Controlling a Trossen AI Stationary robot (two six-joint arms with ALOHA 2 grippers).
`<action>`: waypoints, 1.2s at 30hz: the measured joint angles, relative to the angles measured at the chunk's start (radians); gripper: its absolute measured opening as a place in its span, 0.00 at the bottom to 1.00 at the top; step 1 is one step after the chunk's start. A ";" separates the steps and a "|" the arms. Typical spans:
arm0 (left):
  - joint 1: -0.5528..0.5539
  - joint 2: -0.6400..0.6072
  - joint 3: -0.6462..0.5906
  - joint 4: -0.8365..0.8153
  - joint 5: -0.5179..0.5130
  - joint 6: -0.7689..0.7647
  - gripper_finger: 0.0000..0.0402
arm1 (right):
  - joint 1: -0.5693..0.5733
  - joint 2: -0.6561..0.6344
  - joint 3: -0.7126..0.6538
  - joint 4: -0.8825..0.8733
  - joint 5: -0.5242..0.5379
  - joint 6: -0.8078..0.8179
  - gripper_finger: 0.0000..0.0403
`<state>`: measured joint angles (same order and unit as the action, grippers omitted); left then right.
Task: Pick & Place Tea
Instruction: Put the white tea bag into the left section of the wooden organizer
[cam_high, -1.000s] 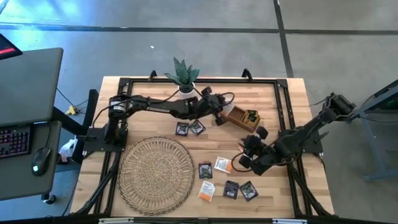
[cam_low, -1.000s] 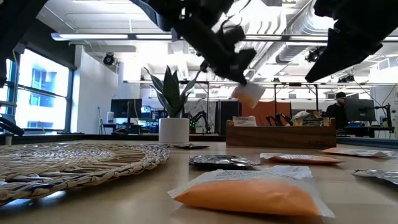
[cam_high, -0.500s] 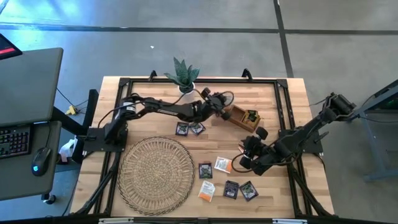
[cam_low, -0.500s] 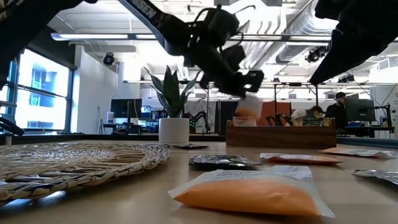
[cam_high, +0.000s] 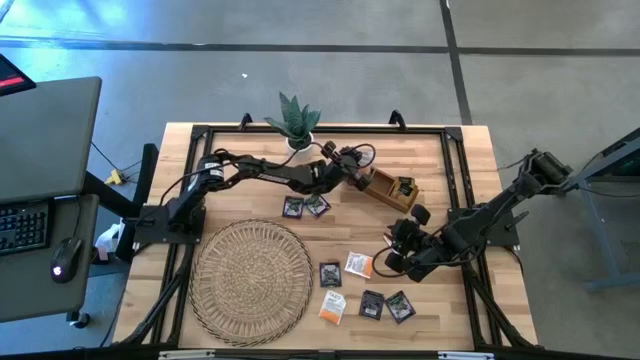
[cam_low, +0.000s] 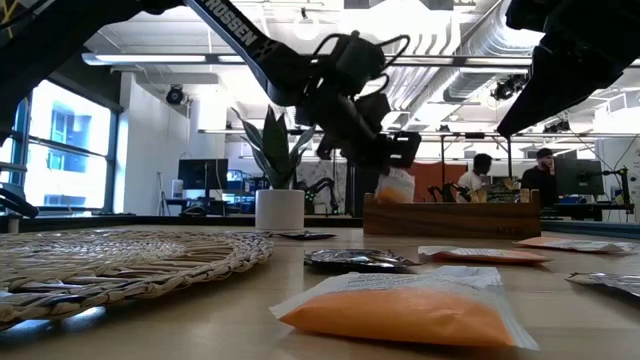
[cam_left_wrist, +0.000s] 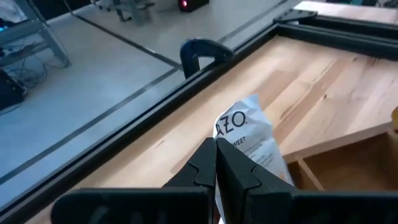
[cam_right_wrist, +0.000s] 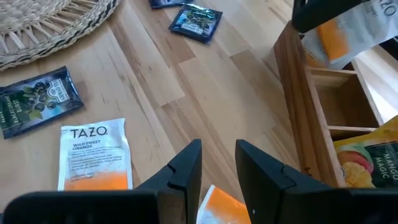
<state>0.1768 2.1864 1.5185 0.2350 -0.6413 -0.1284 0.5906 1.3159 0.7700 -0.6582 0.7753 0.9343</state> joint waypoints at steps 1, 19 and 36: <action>0.000 0.000 0.000 -0.003 0.000 0.000 0.00 | 0.000 0.000 0.000 0.000 0.000 0.000 0.23; -0.007 -0.012 -0.001 -0.054 -0.015 -0.023 0.33 | 0.000 0.000 0.001 0.004 0.000 -0.001 0.23; -0.163 -0.501 0.000 -0.612 -0.046 0.240 0.36 | -0.001 -0.001 0.001 0.177 -0.097 -0.033 0.23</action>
<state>0.0141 1.6850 1.5183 -0.3771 -0.6868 0.1113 0.5892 1.3151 0.7712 -0.4816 0.6787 0.9017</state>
